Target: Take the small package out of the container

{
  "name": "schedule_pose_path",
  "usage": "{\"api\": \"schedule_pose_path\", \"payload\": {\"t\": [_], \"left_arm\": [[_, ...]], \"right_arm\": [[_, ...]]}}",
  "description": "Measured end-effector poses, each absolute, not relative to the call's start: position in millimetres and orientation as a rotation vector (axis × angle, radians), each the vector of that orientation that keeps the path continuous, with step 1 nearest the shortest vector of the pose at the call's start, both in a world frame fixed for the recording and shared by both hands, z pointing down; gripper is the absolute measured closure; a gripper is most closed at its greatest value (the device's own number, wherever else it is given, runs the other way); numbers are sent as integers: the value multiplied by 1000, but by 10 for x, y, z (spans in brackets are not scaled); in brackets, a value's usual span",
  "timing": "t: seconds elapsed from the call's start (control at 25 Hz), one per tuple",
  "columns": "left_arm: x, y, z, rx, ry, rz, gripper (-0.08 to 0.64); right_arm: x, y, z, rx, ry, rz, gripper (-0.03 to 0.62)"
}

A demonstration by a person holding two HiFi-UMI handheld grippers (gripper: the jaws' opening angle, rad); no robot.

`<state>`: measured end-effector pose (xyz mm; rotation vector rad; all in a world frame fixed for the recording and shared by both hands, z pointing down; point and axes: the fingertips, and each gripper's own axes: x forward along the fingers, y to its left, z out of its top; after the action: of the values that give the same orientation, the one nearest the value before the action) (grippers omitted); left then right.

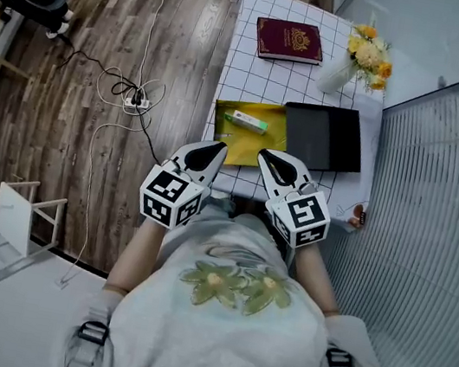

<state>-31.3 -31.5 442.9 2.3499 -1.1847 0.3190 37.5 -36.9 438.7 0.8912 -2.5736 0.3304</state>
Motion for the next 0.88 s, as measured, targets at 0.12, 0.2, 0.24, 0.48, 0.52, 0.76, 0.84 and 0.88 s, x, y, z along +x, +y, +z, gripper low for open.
{"api": "schedule_pose_path", "payload": {"t": [0.12,0.2,0.24,0.48,0.52,0.76,0.84,0.88], "left_arm": [[-362,-417,4469,2352,-1177,319,552],[-378,-468,4494,2354,-1169,319,552],[-385,-492,4505,2354,-1166,318,552],[-438,-605,4559,2357,-1153,315,552],[-450,-618,4568,2355,-1153,313,552],[-509,-763,4615,2346,-1165,309,552],[-504,-812,4628,2348,-1163,312,552],[-500,-836,4634,2350,-1161,313,552]], "right_arm": [[329,-459,4436,890,-2557,305,582],[312,-505,4473,891,-2543,288,582],[301,-527,4492,888,-2537,284,581],[229,-618,4618,850,-2495,266,581],[222,-630,4635,845,-2489,266,580],[204,-739,4817,789,-2440,305,477],[219,-785,4868,783,-2426,304,469],[226,-811,4890,782,-2422,304,468]]}}
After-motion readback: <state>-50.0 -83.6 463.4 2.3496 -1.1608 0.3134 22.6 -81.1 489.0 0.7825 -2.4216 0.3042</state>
